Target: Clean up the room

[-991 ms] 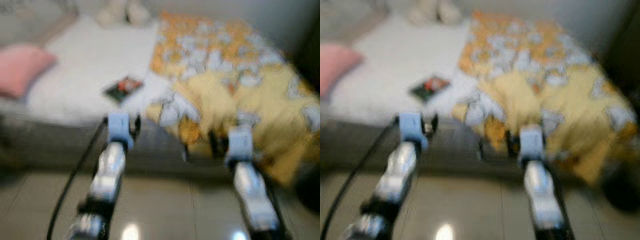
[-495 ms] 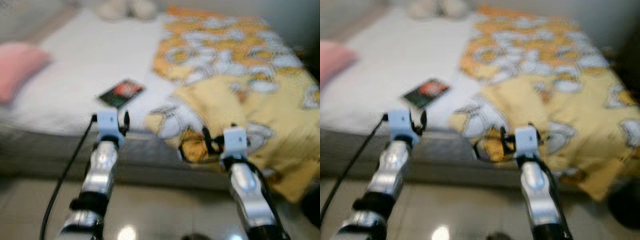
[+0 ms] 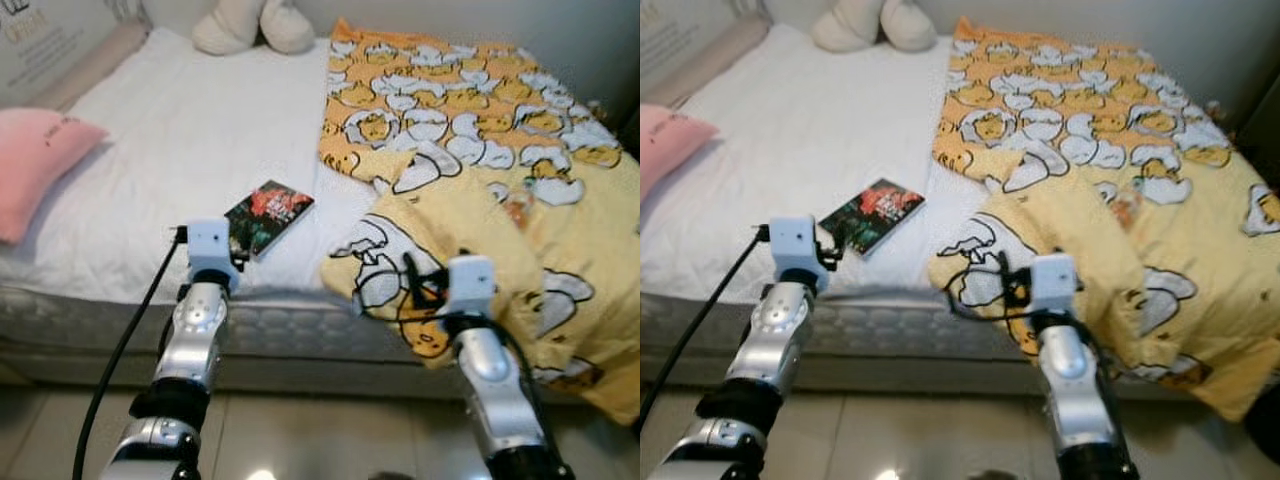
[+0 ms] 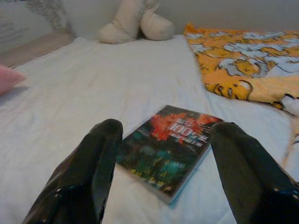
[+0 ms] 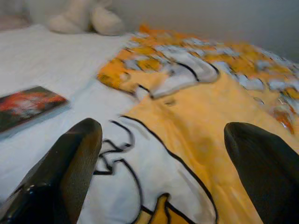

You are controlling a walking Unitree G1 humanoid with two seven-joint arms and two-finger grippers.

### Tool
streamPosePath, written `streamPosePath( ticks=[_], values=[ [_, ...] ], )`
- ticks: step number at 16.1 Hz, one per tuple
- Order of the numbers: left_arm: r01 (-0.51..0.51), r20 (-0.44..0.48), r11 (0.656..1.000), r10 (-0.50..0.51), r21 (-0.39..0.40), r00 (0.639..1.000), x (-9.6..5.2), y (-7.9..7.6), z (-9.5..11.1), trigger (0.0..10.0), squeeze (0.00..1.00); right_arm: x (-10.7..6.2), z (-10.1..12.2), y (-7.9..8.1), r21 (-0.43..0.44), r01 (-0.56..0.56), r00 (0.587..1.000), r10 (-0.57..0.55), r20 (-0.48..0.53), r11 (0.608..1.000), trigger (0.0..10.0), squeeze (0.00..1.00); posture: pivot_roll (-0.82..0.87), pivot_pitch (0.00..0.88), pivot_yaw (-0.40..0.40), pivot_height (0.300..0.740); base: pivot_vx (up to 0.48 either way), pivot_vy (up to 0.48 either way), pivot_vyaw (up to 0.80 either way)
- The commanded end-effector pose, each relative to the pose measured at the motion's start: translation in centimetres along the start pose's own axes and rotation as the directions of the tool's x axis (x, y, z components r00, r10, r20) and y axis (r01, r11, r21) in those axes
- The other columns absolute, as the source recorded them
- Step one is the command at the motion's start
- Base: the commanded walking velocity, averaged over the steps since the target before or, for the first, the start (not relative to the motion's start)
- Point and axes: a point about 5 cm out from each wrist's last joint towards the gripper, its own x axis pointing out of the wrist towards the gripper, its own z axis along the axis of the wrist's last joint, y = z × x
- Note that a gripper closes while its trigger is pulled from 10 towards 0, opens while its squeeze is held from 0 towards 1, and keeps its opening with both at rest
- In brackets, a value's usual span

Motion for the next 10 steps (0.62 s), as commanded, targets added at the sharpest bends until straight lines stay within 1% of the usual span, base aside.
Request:
streamPosePath(
  ticks=[1,2,10],
  values=[
    [0.039,0.039,0.998,-0.041,0.038,0.998,0.31,-0.31,0.94,10.0,0.00,0.45,0.53,-0.17,0.025,0.017,1.000,-0.018,0.018,1.000,10.0,0.00,-0.03,0.000,0.017,0.740,0.307,0.368,-0.56],
    [0.052,0.045,0.997,-0.054,0.052,0.998,0.49,-0.52,1.16,10.0,0.00,0.51,0.36,-0.11,0.022,0.015,1.000,-0.015,0.008,1.000,10.0,0.00,-0.03,0.000,0.020,0.740,0.360,0.319,-0.77],
    [0.054,0.028,0.996,-0.056,0.072,0.998,1.22,-0.04,1.33,10.0,0.00,0.06,-0.20,-0.43,0.020,0.016,1.000,-0.016,-0.005,1.000,10.0,0.00,-0.05,0.000,0.024,0.740,0.448,0.000,-0.74]
  ],
)
